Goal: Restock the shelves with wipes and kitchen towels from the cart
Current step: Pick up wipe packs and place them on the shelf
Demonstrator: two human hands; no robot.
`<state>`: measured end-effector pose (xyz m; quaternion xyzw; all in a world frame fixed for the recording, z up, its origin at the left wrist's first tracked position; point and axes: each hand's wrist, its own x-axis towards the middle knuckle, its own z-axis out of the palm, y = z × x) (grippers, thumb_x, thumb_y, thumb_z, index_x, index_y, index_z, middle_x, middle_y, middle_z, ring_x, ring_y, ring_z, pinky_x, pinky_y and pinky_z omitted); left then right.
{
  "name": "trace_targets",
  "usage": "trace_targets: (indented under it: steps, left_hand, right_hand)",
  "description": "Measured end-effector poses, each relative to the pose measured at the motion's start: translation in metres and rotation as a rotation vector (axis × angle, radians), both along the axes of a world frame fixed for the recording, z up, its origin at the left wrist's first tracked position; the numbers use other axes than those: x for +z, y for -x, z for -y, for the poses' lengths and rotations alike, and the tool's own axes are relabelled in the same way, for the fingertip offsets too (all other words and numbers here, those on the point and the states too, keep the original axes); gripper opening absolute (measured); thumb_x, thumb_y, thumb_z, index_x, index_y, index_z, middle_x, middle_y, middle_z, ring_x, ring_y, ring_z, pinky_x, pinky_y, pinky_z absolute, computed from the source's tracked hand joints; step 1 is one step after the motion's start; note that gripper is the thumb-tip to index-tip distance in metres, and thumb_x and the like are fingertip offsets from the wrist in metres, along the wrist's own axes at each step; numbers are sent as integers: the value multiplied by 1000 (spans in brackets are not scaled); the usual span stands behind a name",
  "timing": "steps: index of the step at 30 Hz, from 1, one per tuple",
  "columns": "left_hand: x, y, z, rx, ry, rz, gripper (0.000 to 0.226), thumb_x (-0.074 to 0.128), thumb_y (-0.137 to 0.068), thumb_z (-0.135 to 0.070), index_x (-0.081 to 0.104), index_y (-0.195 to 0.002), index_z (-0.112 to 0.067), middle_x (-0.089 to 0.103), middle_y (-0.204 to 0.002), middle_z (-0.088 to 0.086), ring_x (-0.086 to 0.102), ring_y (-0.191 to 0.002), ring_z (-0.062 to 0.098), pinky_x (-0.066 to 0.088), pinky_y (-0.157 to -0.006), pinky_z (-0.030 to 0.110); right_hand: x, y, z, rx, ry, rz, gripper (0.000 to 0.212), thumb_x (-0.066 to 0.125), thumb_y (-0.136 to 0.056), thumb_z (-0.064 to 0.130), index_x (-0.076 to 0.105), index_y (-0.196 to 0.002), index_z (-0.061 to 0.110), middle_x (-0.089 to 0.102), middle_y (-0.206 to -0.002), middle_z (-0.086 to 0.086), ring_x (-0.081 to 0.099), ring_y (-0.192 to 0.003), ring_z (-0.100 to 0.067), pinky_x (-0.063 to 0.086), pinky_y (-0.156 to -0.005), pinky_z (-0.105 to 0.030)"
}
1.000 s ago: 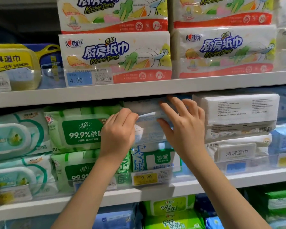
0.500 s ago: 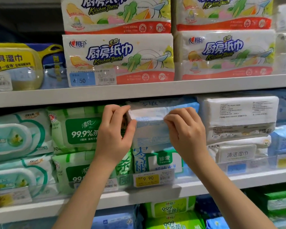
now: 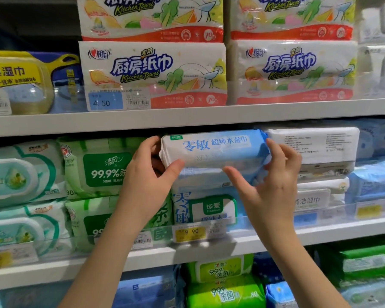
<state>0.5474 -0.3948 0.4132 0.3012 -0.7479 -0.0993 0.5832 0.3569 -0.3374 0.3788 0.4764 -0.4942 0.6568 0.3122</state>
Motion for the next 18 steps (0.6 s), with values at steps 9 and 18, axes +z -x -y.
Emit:
trace_targets:
  steps: [9, 18]
  left_hand:
    - [1, -1, -29, -119, -183, -67, 5, 60, -89, -36, 60, -92, -33, 67, -87, -16, 63, -82, 1, 55, -80, 31]
    - [-14, 7, -48, -96, -208, -161, 17, 70, -84, -27, 58, -95, -33, 63, -96, -17, 59, -82, -7, 48, -67, 14]
  right_hand:
    - [15, 1, -21, 473, -180, 416, 27, 62, -83, 51, 65, -83, 25, 67, -81, 1, 66, -79, -25, 56, -71, -50]
    - [11, 18, -47, 661, -357, 456, 8, 71, -81, 29, 68, -89, 30, 67, -87, 1, 68, -86, -19, 58, -77, -37]
